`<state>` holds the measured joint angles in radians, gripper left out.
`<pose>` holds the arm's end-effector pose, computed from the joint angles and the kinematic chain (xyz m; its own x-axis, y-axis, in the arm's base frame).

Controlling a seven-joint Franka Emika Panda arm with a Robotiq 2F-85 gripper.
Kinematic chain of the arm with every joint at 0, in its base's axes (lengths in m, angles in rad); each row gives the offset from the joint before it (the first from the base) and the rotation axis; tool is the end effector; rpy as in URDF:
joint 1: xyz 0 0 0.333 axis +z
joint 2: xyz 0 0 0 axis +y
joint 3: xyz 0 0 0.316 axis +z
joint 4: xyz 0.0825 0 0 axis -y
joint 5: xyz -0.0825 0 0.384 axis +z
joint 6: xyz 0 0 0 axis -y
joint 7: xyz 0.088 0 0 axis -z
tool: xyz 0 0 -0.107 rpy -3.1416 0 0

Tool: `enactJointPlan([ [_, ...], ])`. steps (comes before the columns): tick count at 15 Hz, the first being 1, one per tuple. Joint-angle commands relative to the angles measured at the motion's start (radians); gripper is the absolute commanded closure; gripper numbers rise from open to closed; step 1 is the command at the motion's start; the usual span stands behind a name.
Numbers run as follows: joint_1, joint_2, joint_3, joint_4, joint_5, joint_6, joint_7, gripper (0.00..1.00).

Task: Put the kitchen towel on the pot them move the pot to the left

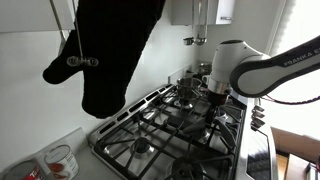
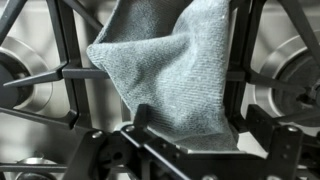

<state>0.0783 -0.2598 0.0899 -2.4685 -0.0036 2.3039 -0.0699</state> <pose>0.4476 0.0761 0.3986 0.9672 0.2367 0.0919 0.2346 -0.9715 0.0325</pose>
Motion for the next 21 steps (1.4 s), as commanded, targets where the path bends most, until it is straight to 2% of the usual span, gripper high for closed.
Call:
enactJointPlan([
  [1, 0.004, -0.006, -0.010, -0.034, -0.032, 0.022, -0.051, 0.00],
  [2, 0.002, -0.007, -0.010, -0.038, -0.040, 0.034, -0.055, 0.02],
  [3, 0.001, -0.010, -0.009, -0.043, -0.050, 0.056, -0.056, 0.26],
  [5, -0.001, -0.012, -0.009, -0.052, -0.069, 0.094, -0.059, 0.30],
  [9, -0.023, -0.009, -0.002, -0.064, -0.143, 0.154, -0.010, 0.63],
  [14, -0.063, -0.037, 0.004, -0.075, -0.249, 0.201, 0.065, 0.99],
  [21, -0.173, -0.153, 0.039, -0.042, -0.479, 0.264, 0.245, 0.99],
])
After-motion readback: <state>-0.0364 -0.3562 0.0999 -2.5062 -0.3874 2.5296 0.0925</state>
